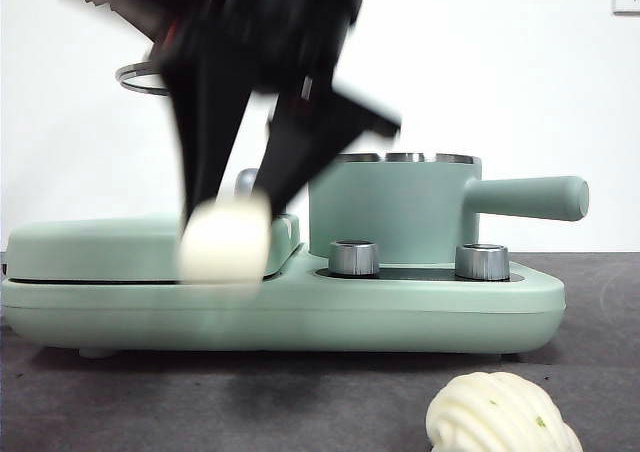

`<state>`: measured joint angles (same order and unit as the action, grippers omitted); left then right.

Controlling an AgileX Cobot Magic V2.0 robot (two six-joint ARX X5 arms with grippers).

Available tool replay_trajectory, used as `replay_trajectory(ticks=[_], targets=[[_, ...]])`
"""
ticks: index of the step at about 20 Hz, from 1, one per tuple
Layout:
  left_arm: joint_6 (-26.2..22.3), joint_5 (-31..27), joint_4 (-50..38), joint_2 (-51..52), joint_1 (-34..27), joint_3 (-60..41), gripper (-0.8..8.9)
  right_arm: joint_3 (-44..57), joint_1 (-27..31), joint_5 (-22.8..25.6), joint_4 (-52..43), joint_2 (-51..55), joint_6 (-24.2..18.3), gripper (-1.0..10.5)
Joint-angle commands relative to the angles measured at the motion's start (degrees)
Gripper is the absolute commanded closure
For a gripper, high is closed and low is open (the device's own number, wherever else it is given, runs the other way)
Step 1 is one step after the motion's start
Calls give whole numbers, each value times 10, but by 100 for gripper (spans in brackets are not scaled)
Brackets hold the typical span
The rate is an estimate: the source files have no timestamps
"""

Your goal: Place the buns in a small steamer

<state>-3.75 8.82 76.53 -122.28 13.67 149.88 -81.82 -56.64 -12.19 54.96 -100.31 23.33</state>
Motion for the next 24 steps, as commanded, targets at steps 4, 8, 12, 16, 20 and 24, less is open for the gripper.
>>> replay_trajectory(ticks=[4,8,12,16,20,24], targets=[[1,1,-11,5,-4,24,732,-249,109,42,175,-30,-106,821],[1,1,-11,5,-5,24,732,-379,202,61,245,-93,-146,818],[1,1,-11,5,-5,24,732,-424,253,41,243,-161,-161,814],[1,1,-10,5,-5,24,732,-424,270,25,231,-204,-177,801],[1,1,-11,5,-5,24,732,-424,269,12,212,-225,-183,798],[1,1,-11,5,-5,24,732,-424,267,10,215,-240,-183,769]])
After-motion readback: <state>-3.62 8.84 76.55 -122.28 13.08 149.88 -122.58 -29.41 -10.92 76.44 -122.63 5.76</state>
